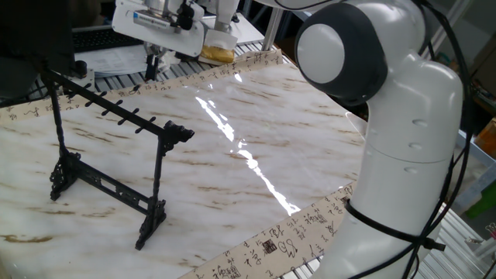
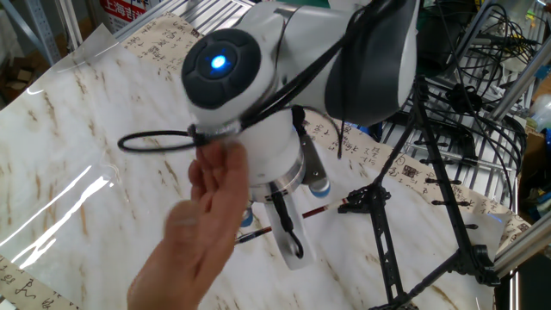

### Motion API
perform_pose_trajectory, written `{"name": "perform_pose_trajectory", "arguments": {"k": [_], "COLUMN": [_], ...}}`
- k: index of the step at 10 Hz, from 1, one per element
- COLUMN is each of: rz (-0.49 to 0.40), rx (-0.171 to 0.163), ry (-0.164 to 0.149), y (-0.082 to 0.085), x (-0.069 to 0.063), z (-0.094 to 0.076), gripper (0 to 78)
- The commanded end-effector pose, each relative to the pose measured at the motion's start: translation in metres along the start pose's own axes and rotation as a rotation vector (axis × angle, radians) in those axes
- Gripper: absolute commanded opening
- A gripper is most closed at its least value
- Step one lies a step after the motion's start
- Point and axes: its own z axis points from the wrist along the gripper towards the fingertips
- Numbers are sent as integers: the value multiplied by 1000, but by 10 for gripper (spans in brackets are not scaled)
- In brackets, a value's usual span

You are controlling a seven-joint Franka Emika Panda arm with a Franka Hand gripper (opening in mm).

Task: Place the brush on the pen rack

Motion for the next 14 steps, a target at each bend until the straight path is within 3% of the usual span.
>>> {"name": "perform_pose_trajectory", "arguments": {"k": [1, 2, 3, 6, 14], "rz": [-28, -36, -41, -48, -76], "rx": [-18, -22, -25, -27, -31], "ry": [-60, -92, -104, -94, -109], "y": [3, 4, 4, 4, 3], "x": [-1, 0, 2, 3, 8], "z": [11, 16, 19, 19, 23], "gripper": [12, 12, 12, 12, 12]}}
